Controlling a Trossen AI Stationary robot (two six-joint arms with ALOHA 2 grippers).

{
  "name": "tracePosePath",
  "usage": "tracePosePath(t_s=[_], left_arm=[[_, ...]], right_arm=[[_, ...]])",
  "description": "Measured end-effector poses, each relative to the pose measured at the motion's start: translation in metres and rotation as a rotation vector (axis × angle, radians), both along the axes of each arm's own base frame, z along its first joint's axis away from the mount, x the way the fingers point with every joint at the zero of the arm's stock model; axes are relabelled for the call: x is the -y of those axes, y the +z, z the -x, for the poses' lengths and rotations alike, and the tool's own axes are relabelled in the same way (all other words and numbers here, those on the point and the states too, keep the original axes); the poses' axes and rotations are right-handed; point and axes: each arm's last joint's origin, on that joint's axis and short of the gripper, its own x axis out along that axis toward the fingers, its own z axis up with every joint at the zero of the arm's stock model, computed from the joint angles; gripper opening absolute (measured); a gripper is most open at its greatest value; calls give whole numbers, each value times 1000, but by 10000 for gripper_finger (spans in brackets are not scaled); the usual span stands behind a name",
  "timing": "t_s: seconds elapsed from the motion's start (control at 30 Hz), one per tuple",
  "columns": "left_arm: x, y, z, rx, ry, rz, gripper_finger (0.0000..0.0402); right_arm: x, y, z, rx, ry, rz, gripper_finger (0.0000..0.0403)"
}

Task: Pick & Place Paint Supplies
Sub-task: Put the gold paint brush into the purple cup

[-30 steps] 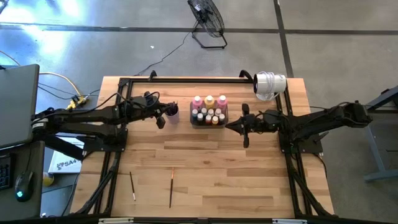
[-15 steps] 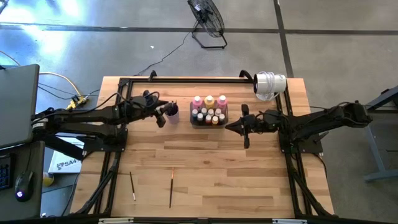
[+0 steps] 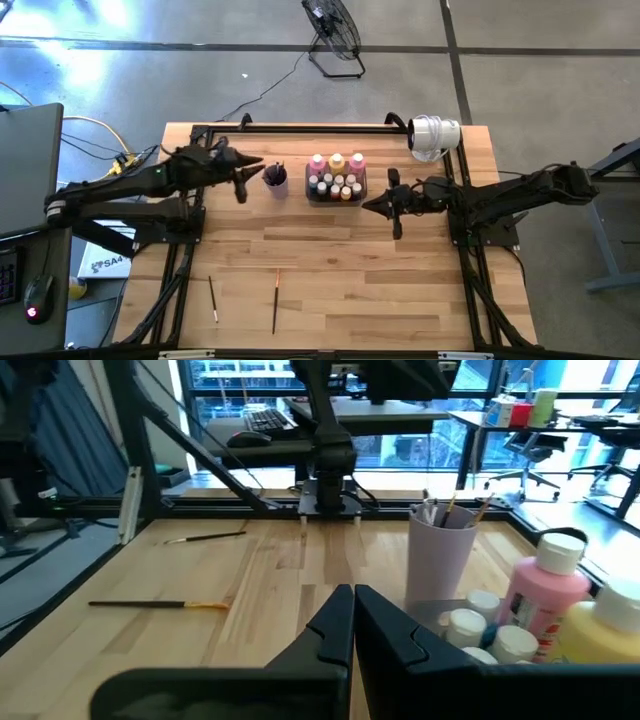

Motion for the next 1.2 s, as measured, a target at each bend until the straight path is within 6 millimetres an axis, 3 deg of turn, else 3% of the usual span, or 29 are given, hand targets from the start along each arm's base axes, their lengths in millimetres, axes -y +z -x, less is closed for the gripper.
tracePosePath(t_s=[0.27, 0.53, 0.83, 1.2], left_arm=[[10, 3, 28, 20, -80, 53, 9], [19, -3, 39, -25, -209, 123, 2], [43, -9, 33, -104, -370, 111, 1], [85, -29, 3, -186, -210, 280, 0]], right_arm=[[-7, 0, 0, 2, 37, 0, 4], [-10, 1, 0, 7, 6, 4, 4], [-10, 1, 0, 4, -7, -119, 4], [-10, 3, 0, 28, -6, -119, 4]])
